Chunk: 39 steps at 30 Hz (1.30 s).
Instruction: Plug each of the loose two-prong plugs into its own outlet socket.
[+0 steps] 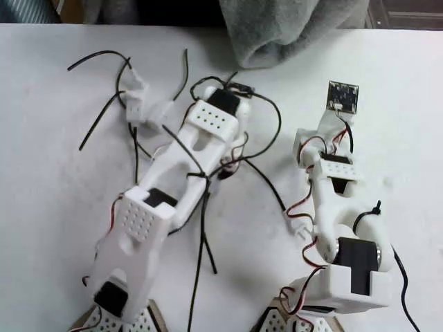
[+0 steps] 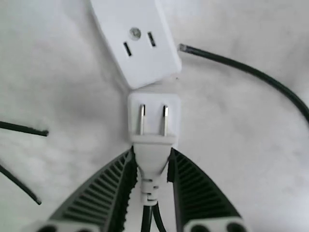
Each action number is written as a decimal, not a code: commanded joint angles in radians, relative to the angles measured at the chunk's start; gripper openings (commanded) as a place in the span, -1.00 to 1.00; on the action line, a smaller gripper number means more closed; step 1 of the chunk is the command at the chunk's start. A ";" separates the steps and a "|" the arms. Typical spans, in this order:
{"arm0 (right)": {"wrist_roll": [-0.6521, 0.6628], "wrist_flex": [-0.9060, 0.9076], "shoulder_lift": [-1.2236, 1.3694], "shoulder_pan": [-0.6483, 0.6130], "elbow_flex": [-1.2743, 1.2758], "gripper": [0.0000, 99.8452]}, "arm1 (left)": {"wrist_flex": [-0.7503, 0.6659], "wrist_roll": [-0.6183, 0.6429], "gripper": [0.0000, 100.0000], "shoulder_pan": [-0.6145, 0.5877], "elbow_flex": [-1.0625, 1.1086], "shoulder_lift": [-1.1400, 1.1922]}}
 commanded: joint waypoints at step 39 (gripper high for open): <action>-0.003 -0.004 -0.004 -0.001 -0.046 -0.96 | -0.015 -0.459 -0.95 -0.460 0.305 -0.394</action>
